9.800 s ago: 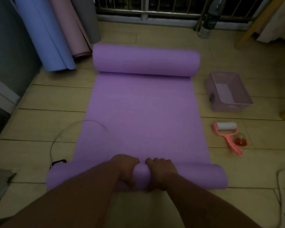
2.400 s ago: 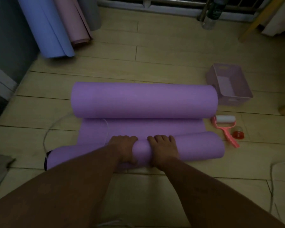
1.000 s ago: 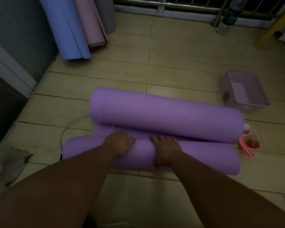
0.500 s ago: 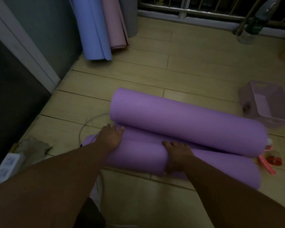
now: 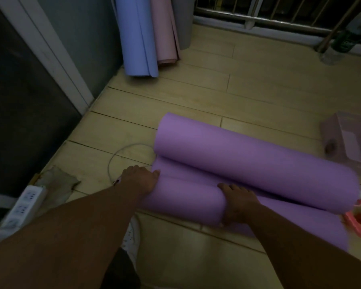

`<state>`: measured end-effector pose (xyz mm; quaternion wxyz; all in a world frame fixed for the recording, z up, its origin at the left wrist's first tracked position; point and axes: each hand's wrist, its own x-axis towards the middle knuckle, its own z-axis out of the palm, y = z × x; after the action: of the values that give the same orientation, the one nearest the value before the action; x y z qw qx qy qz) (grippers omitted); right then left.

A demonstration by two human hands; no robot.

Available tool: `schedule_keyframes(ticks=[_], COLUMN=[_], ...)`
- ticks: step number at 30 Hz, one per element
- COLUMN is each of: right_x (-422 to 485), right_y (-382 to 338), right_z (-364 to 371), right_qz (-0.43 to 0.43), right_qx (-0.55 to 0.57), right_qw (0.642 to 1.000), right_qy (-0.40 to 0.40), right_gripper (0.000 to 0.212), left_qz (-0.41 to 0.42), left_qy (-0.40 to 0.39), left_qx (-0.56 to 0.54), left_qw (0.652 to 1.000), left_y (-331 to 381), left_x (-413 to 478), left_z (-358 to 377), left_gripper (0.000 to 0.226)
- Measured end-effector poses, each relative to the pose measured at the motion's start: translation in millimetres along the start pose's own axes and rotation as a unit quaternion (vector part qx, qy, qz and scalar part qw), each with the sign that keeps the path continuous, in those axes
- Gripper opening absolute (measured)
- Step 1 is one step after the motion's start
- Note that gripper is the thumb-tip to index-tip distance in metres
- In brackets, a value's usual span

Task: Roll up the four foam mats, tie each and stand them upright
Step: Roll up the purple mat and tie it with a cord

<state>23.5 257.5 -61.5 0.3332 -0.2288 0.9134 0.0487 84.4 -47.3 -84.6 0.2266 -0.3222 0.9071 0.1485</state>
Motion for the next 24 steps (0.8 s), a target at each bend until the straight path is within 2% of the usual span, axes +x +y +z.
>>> schedule_keyframes(ticks=[4, 7, 10, 13, 16, 17, 20, 22, 24], right_x=[-0.7, -0.7, -1.9, -3.6, -5.8, -6.3, -7.7, -8.7, -10.0], right_y=[-0.4, 0.1, -0.2, 0.3, 0.7, 1.0, 2.6, 5.2, 8.5], right_z=[0.6, 0.0, -1.1, 0.5, 1.2, 1.0, 1.5, 3.9, 5.0], right_qz=[0.002, 0.002, 0.001, 0.002, 0.001, 0.001, 0.003, 0.011, 0.012], right_qx=[-0.005, -0.002, -0.002, 0.005, 0.014, 0.016, 0.024, 0.034, 0.045], right_qw=[1.0, 1.0, 1.0, 1.0, 1.0, 1.0, 0.998, 0.998, 0.997], right_qy=[0.003, 0.002, 0.003, 0.01, 0.02, 0.026, 0.049, 0.061, 0.063], right_gripper=[0.124, 0.123, 0.123, 0.121, 0.117, 0.115, 0.103, 0.094, 0.092], left_qz=[-0.091, -0.138, -0.124, -0.05, 0.09, 0.138, 0.28, 0.342, 0.37], left_qy=[-0.018, -0.053, -0.026, 0.039, 0.063, 0.043, -0.036, -0.035, -0.01], left_qx=[-0.069, -0.133, -0.098, 0.007, 0.124, 0.135, 0.175, 0.227, 0.264], left_qw=[0.993, 0.98, 0.987, 0.998, 0.986, 0.98, 0.943, 0.911, 0.891], left_y=[-17.6, -26.6, -34.6, -20.8, 13.7, 23.6, 49.4, 60.3, 67.9], left_x=[3.1, 1.1, 4.1, -2.1, -26.3, -31.7, -54.2, -64.8, -65.9], left_z=[-4.2, -8.5, -3.5, -0.5, -0.9, 2.8, 17.6, 29.2, 35.2], left_gripper=[0.088, 0.075, 0.079, 0.069, 0.06, 0.066, 0.11, 0.121, 0.123])
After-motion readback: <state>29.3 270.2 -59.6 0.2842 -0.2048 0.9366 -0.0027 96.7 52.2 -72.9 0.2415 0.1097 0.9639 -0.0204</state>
